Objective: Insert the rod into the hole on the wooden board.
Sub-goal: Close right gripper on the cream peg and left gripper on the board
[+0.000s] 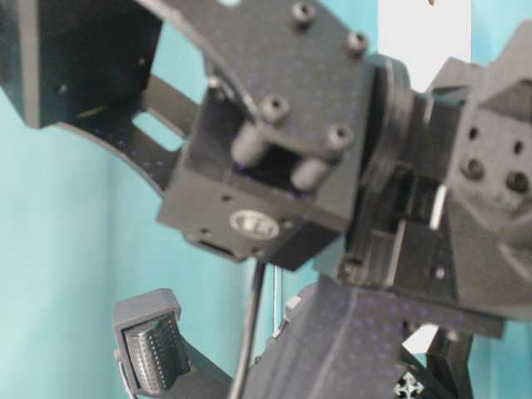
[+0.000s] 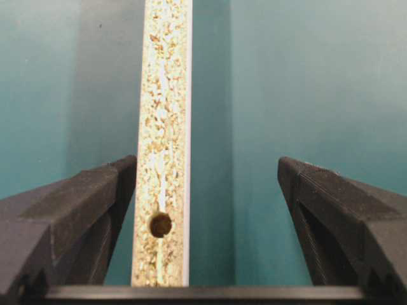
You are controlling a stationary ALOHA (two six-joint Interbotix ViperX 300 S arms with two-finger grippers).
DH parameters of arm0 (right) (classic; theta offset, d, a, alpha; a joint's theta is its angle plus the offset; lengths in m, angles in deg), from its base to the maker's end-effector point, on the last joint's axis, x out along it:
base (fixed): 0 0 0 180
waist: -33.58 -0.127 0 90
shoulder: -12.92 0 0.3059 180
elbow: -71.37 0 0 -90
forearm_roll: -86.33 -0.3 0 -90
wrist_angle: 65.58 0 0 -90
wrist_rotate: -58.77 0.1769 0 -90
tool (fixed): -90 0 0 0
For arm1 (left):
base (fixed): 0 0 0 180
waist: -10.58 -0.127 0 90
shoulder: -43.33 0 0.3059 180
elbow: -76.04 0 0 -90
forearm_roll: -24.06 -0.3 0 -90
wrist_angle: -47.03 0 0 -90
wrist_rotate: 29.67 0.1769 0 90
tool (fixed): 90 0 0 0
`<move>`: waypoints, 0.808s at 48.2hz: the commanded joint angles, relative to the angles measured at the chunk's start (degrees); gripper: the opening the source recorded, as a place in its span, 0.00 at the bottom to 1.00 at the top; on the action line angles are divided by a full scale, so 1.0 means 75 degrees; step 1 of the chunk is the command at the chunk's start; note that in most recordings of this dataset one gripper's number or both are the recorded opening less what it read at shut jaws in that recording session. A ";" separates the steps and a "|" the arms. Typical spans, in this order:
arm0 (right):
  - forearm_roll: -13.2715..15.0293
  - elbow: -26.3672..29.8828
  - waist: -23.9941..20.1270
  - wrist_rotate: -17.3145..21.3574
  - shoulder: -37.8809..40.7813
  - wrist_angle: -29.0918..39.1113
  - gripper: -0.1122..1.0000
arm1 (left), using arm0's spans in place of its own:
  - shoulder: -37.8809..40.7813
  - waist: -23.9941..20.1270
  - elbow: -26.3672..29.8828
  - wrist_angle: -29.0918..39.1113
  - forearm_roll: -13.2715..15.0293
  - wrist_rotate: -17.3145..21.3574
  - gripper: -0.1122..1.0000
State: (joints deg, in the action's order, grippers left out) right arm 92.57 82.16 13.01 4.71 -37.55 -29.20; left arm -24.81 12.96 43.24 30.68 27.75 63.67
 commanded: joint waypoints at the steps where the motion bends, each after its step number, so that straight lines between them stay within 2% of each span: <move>1: 0.0012 0.0199 -0.0047 0.0000 -0.0164 -0.0082 0.52 | -0.0117 0.0047 0.0047 -0.0059 -0.0012 0.0000 0.99; 26: 0.0012 0.0188 -0.0059 0.0012 -0.0141 -0.0023 0.49 | -0.0117 0.0094 0.0047 -0.0047 -0.0012 -0.0012 0.99; 29: 0.0012 0.0188 -0.0047 0.0012 -0.0141 -0.0023 0.44 | -0.0117 0.0094 0.0047 -0.0047 -0.0012 -0.0012 0.99; 36: 0.0012 0.0188 -0.0059 0.0012 -0.0141 -0.0012 0.24 | -0.0117 0.0094 0.0047 -0.0023 -0.0012 -0.0012 0.99; 39: 0.0023 0.0188 -0.0070 0.0012 -0.0141 0.0023 0.21 | -0.0117 0.0094 0.0047 -0.0023 -0.0012 -0.0012 0.99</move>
State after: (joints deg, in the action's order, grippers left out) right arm 92.48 82.24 12.83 4.89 -37.47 -29.11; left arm -24.81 13.22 43.24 30.68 27.75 63.58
